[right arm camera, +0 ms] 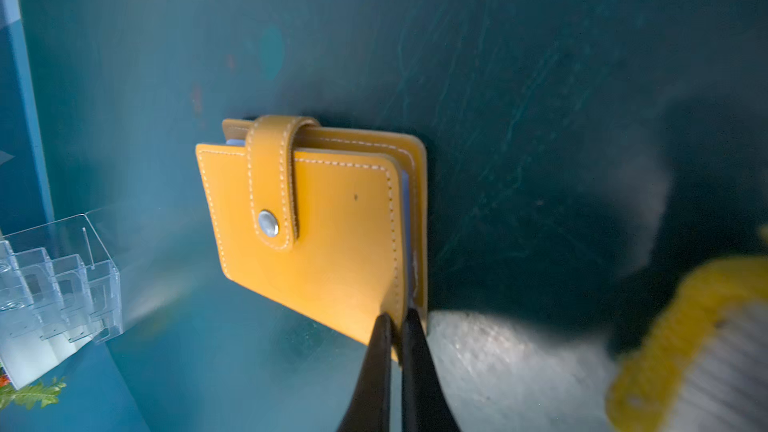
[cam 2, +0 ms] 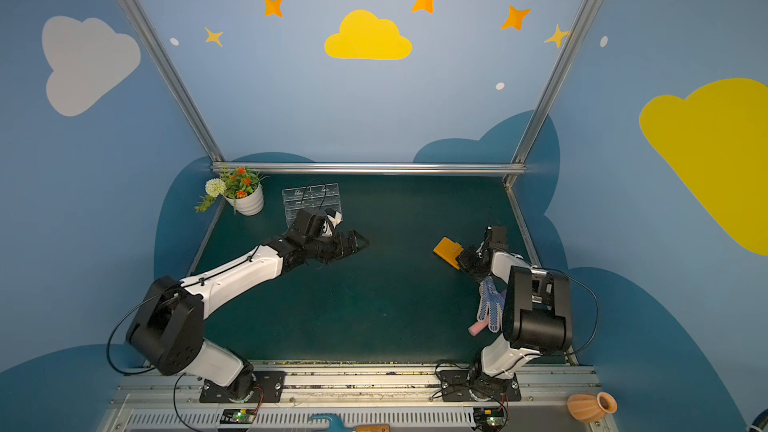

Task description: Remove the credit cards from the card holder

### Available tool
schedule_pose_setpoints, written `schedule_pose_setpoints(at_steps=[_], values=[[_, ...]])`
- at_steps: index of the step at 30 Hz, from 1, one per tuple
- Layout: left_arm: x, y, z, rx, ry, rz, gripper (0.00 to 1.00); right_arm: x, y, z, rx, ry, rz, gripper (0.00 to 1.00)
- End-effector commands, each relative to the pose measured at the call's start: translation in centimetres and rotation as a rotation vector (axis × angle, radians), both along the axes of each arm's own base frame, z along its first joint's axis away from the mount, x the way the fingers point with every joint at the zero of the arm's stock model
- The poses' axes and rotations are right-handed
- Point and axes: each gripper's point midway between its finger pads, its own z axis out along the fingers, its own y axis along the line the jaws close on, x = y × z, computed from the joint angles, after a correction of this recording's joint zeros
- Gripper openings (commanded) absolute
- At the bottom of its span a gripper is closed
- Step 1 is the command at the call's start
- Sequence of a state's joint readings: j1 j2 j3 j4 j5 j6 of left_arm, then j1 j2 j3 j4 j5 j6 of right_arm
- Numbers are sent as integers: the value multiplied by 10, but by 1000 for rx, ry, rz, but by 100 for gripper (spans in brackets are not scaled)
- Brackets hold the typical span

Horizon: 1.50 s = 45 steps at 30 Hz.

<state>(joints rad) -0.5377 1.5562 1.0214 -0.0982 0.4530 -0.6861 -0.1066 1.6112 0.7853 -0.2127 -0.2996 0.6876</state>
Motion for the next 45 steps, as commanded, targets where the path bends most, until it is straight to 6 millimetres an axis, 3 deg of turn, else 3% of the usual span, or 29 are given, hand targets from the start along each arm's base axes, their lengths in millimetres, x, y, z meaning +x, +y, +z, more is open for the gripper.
schedule_pose_setpoints(at_steps=[1, 6, 14, 22, 36, 41, 45], values=[[7, -19, 8, -61, -3, -4, 100, -21, 3, -19, -40, 99, 19, 0], [20, -40, -2, -161, 95, 60, 99, -22, 25, -2, 14, 47, 49, 0], [26, -76, -37, -356, 298, 153, 93, -33, 69, 23, 140, -12, 63, 0], [9, -100, -70, -340, 440, 195, 90, -49, 104, 47, 229, -58, 75, 0], [-7, -133, -97, -363, 545, 243, 81, -56, 149, 52, 331, -77, 110, 0], [-3, -134, -104, -361, 549, 267, 78, -60, 159, 52, 356, -74, 116, 0], [6, -136, -110, -372, 548, 286, 70, -64, 166, 51, 375, -67, 128, 0]])
